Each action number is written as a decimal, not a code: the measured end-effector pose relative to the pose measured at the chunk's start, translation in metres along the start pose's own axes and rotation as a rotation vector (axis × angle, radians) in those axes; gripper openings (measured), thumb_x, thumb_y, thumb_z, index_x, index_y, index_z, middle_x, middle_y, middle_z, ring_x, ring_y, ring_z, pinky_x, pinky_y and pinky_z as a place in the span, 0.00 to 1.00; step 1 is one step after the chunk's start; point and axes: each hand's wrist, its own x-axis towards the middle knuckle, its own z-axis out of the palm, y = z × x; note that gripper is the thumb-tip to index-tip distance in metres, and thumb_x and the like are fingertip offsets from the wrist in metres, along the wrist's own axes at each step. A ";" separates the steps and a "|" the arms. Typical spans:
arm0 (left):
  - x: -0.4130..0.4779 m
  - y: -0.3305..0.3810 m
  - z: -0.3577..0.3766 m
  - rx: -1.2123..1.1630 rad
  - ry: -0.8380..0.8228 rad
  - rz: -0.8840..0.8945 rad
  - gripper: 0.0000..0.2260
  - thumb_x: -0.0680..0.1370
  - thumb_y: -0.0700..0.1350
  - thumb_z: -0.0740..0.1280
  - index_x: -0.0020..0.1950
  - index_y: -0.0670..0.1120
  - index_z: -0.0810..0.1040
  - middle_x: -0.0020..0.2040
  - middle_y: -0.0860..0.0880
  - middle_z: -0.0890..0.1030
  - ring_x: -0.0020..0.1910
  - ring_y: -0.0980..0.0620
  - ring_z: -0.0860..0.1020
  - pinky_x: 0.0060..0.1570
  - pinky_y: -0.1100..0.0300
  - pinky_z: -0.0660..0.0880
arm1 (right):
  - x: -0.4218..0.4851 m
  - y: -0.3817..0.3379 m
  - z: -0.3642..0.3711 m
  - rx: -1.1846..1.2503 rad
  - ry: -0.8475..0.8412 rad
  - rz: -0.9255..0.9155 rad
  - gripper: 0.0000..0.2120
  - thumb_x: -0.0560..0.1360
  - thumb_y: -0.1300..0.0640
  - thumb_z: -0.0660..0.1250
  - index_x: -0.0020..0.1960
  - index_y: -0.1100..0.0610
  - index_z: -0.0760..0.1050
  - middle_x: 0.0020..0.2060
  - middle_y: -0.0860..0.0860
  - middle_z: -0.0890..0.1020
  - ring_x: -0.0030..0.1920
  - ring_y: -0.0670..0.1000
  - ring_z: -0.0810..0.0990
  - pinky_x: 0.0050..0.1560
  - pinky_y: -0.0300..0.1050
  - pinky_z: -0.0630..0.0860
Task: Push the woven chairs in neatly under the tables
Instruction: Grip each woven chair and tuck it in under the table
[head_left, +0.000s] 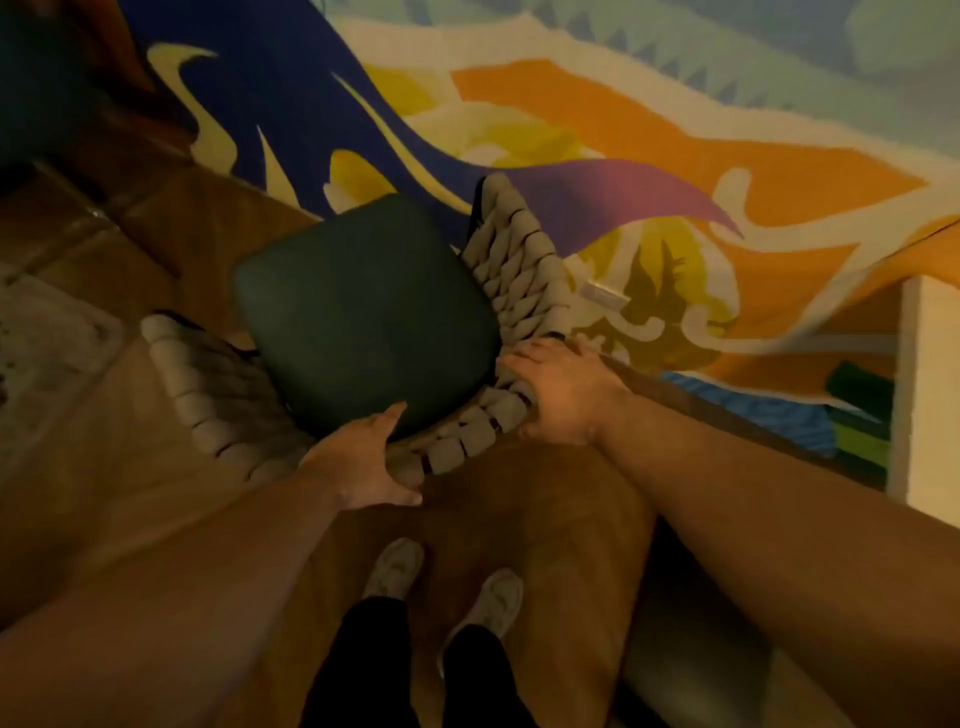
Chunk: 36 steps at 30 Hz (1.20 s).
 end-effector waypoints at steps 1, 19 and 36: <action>0.003 -0.006 0.008 0.019 -0.016 0.007 0.64 0.65 0.71 0.80 0.87 0.58 0.40 0.87 0.50 0.55 0.84 0.45 0.58 0.80 0.47 0.62 | 0.009 0.001 0.006 -0.038 -0.029 -0.020 0.47 0.76 0.37 0.73 0.87 0.45 0.54 0.86 0.49 0.59 0.86 0.55 0.53 0.82 0.69 0.47; 0.017 -0.018 0.043 0.316 0.186 0.009 0.18 0.82 0.56 0.65 0.71 0.56 0.76 0.58 0.51 0.83 0.53 0.47 0.82 0.56 0.50 0.80 | 0.086 -0.003 0.057 -0.303 -0.171 -0.094 0.15 0.77 0.52 0.71 0.62 0.40 0.79 0.53 0.47 0.83 0.55 0.53 0.82 0.59 0.56 0.82; -0.007 -0.023 0.054 0.318 0.029 0.118 0.10 0.82 0.53 0.66 0.63 0.57 0.78 0.55 0.54 0.83 0.52 0.50 0.82 0.54 0.49 0.81 | 0.019 -0.023 0.100 -0.236 -0.146 0.017 0.12 0.85 0.57 0.65 0.66 0.50 0.81 0.61 0.53 0.85 0.62 0.57 0.83 0.62 0.53 0.77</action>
